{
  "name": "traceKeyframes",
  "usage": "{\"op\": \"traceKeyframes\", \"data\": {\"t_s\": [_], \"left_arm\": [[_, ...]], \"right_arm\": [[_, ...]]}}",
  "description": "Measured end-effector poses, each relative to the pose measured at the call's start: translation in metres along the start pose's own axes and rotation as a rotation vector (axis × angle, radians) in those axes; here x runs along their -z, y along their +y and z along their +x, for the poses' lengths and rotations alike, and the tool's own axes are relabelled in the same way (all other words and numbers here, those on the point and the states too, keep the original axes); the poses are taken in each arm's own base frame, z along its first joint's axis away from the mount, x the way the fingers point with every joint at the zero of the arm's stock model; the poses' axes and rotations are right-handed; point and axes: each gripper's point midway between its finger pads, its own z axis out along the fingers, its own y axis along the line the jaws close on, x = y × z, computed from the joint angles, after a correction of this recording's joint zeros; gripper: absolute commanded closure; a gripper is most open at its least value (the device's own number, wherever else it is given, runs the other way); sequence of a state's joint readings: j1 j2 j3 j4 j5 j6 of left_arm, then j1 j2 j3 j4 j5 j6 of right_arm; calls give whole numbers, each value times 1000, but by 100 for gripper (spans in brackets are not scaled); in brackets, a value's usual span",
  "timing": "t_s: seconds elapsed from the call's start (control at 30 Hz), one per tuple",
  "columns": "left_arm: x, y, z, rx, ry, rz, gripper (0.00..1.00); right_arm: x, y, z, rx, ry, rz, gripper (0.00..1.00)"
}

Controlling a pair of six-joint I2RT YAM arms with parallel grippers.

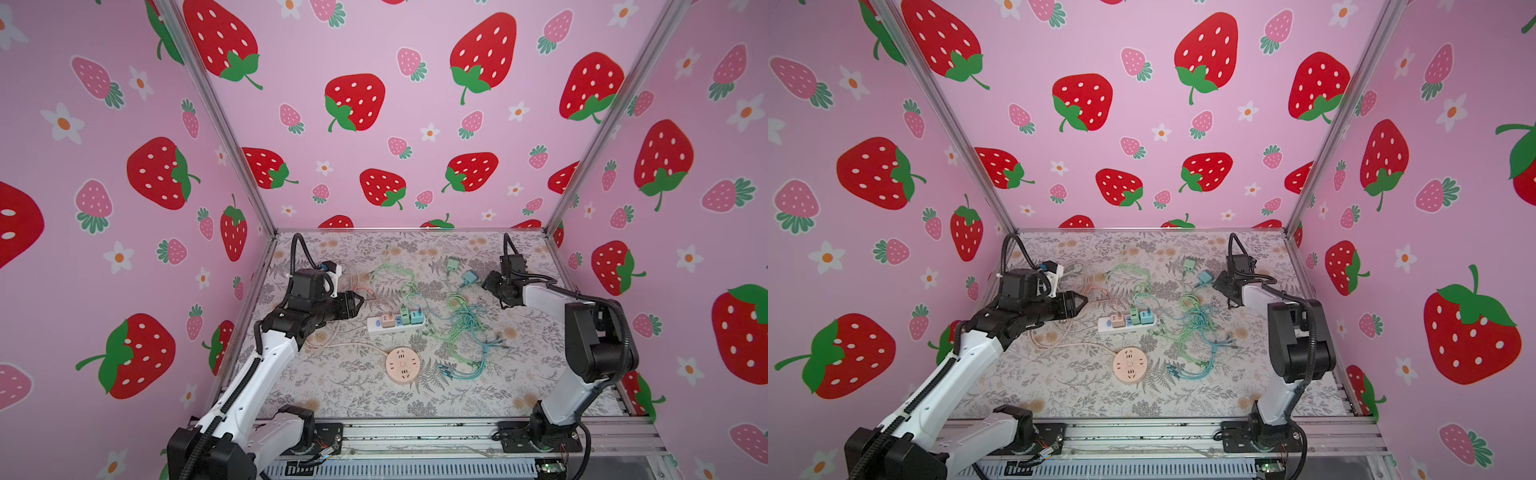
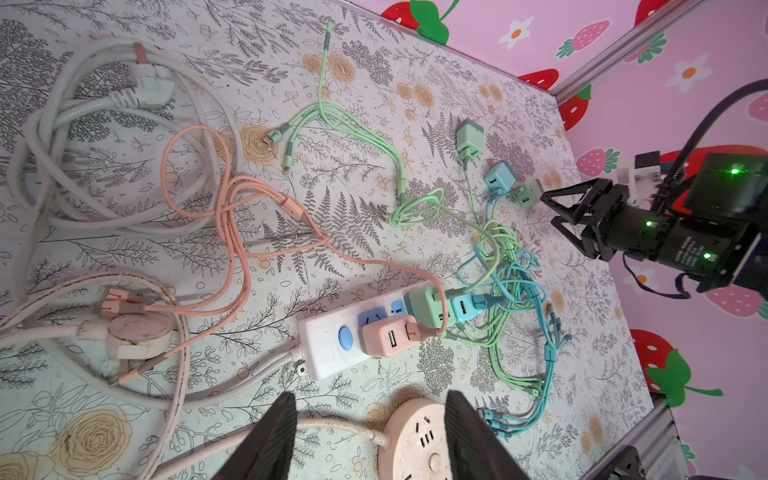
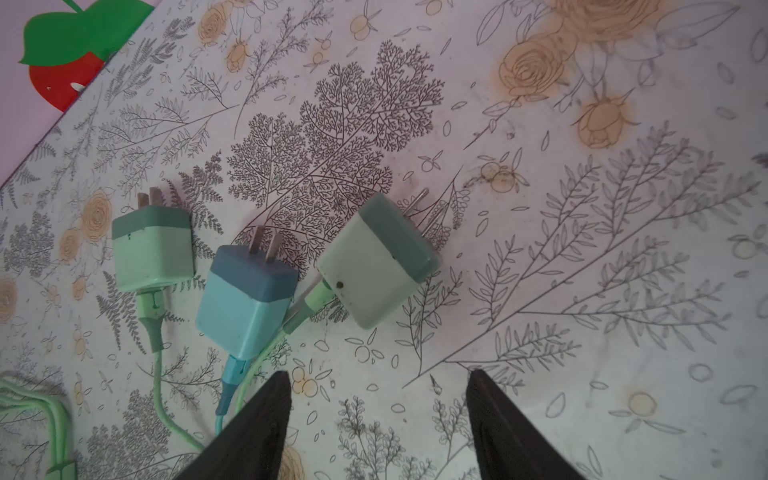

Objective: Insert the plug
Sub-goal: 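Lower the right gripper and close it on the mint charger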

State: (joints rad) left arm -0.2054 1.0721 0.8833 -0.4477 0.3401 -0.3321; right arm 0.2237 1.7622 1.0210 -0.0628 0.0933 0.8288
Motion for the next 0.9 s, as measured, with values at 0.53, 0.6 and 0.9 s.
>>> {"op": "traceKeyframes", "data": {"t_s": [0.53,0.6,0.9], "left_arm": [[1,-1,0,-1,-3,2,40],[1,-1,0,-1,-3,3,40],[1,-3,1,-1,1,15,40]], "right_arm": [[-25,9,-22,-242,-35,33,32],[-25,7,-25,-267,-40,55,32],[-45,0,-23,-285,16,172,32]]}}
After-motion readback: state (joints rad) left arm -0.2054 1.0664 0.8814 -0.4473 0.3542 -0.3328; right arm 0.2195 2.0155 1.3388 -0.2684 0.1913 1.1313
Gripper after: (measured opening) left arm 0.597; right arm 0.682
